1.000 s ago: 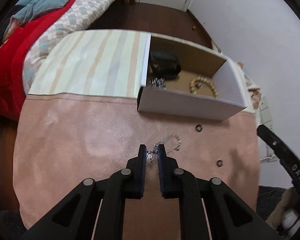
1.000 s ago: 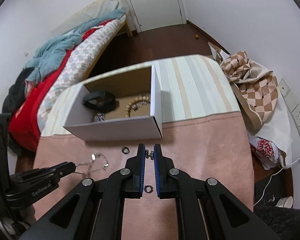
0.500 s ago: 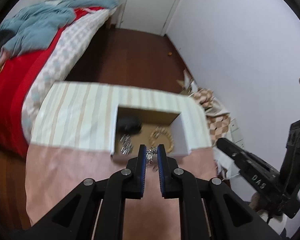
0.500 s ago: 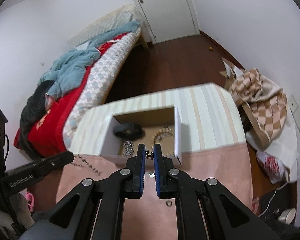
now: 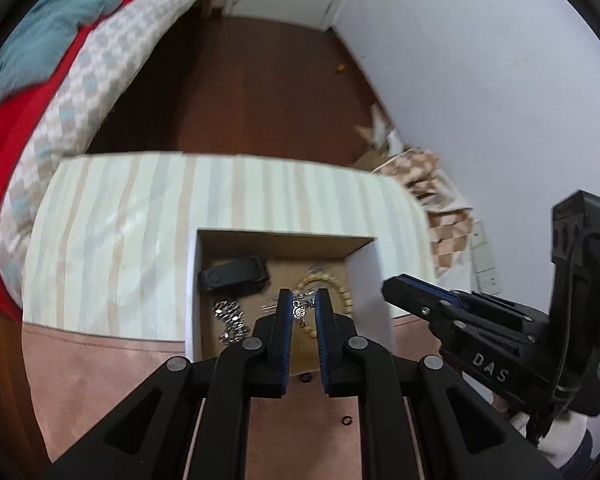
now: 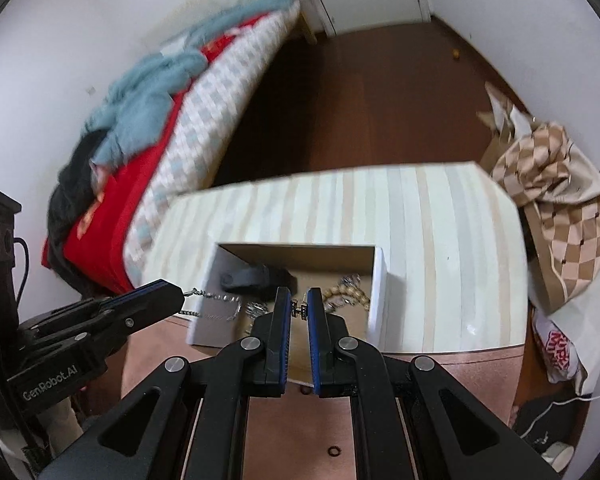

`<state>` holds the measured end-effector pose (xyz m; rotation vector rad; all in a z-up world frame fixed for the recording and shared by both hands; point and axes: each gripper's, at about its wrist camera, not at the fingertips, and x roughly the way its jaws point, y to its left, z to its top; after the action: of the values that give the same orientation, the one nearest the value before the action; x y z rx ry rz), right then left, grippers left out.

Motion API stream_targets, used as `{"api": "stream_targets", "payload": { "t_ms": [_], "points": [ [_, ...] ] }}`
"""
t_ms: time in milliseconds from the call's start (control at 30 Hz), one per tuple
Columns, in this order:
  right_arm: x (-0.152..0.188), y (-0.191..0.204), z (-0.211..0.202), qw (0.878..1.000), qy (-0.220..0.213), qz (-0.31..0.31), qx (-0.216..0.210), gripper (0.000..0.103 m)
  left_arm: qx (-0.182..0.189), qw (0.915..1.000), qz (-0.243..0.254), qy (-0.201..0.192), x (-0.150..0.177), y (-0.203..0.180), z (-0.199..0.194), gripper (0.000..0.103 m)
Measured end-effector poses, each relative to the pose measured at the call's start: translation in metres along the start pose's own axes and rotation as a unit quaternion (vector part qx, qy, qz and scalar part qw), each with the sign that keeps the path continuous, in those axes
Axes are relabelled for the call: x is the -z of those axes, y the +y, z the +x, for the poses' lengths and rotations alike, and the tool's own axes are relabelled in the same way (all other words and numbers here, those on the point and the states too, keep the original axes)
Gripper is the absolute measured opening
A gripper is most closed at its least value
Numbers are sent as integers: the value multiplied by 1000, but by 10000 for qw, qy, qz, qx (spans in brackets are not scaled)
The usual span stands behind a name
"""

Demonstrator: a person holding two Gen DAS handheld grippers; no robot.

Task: Organize jewelry
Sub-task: 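Lower the coin bracelet into the box with the left tool while the right tool releases the earrings there, then withdraw both tools from the box toward the black rings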

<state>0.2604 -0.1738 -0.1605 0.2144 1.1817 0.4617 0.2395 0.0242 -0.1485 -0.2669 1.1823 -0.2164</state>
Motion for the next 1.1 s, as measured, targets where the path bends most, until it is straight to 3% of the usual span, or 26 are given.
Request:
{"api": "stream_targets", "payload": {
  "t_ms": [167,233,300,333,367,500,533,600,800,867,933,1100],
  "points": [
    [3,-5,27,9989,462,-67,84,10,-431,9983,-206,341,-2,11,18,11],
    [3,-7,33,9979,617,-19,172,10,-560,9978,-214,284,-1,14,17,23],
    [4,-9,34,9976,659,16,226,21,-709,9971,-197,191,0,17,13,62],
    [4,-9,33,9975,656,37,262,35,-834,9962,-200,126,1,19,10,70],
    [4,-9,32,9975,646,45,270,46,-859,9961,-204,34,2,20,6,72],
    [5,-11,21,9978,548,84,355,49,-1098,9937,-188,-126,6,25,-5,74],
    [6,-11,18,9978,517,77,398,49,-1150,9930,-197,-167,9,25,-8,77],
    [8,-10,13,9977,479,105,464,49,-1231,9919,-202,-230,13,27,-11,96],
    [22,-9,-4,9957,231,40,897,67,-1663,9845,-77,-549,36,25,-19,103],
    [29,-6,-7,9929,156,-62,1182,88,-1818,9817,-55,-565,42,24,-18,103],
    [37,0,-9,9878,122,-214,1538,101,-1867,9810,-42,-530,46,23,-18,103],
    [51,9,-15,9824,57,-224,1854,101,-1978,9784,26,-603,55,17,-28,103]
  ]
}}
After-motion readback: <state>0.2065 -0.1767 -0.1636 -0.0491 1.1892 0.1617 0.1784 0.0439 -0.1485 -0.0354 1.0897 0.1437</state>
